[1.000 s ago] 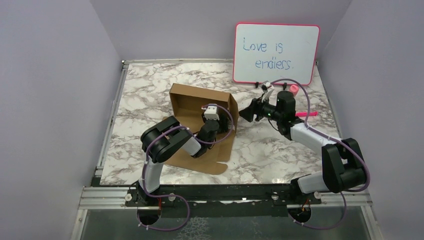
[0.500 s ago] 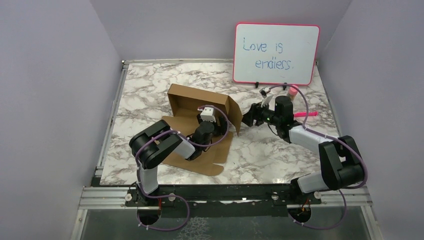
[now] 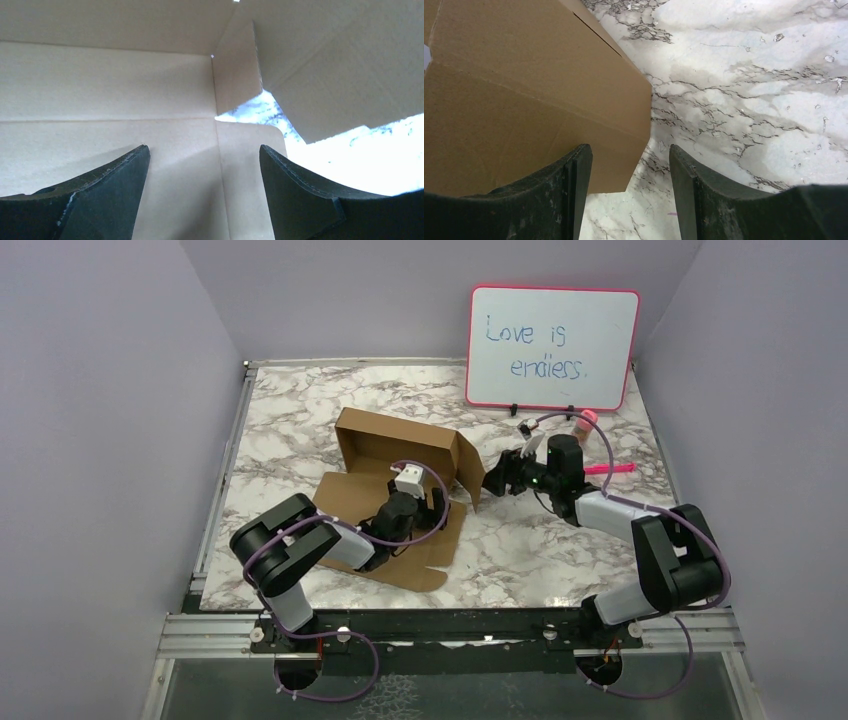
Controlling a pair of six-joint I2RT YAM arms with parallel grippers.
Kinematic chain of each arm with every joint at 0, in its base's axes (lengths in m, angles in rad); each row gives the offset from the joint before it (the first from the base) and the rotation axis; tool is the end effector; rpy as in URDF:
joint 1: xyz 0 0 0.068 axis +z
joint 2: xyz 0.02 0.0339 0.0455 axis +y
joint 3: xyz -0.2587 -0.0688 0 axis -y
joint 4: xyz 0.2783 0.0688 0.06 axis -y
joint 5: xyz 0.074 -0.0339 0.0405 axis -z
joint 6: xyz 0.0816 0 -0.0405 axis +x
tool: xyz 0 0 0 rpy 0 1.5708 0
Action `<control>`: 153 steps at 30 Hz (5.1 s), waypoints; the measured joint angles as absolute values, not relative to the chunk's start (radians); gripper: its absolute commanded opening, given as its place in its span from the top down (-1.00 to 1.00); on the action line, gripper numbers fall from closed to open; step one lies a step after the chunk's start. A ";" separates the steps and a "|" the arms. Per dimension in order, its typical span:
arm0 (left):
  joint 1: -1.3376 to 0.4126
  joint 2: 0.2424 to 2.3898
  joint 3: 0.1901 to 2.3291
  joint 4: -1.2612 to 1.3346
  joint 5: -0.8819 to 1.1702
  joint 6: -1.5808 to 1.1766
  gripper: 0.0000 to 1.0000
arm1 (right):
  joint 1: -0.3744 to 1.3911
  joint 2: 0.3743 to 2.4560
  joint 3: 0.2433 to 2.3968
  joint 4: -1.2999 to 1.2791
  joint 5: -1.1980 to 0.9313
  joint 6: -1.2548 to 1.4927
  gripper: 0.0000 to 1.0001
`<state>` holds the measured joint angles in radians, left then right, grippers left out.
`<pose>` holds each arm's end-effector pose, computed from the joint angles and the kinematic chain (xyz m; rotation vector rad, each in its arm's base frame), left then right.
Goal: Fold the paper box
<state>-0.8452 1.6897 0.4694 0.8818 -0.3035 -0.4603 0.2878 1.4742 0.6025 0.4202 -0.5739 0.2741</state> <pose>0.2477 -0.2425 0.0792 0.1637 1.9313 -0.5946 0.3214 0.1413 0.1344 -0.3901 2.0321 0.9303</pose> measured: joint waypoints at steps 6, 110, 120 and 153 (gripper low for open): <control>-0.883 1.712 0.477 0.856 -0.272 -0.446 -0.63 | 0.288 1.481 0.599 0.429 -0.588 0.285 -0.25; -0.742 1.485 0.370 0.601 -0.217 -0.636 0.09 | 0.539 1.730 0.619 0.894 -0.392 0.141 -0.43; -0.762 1.490 0.375 0.604 -0.196 -0.636 0.09 | 0.612 1.820 0.646 1.003 -0.204 0.126 -0.24; -0.806 1.095 0.512 0.180 -0.064 -0.506 -0.29 | 0.660 1.921 0.722 1.076 -0.139 0.051 0.13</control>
<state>-0.8062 1.0950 0.5117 0.1799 -0.0643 -0.5056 0.6601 1.9209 0.7219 1.0760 -0.1387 0.0509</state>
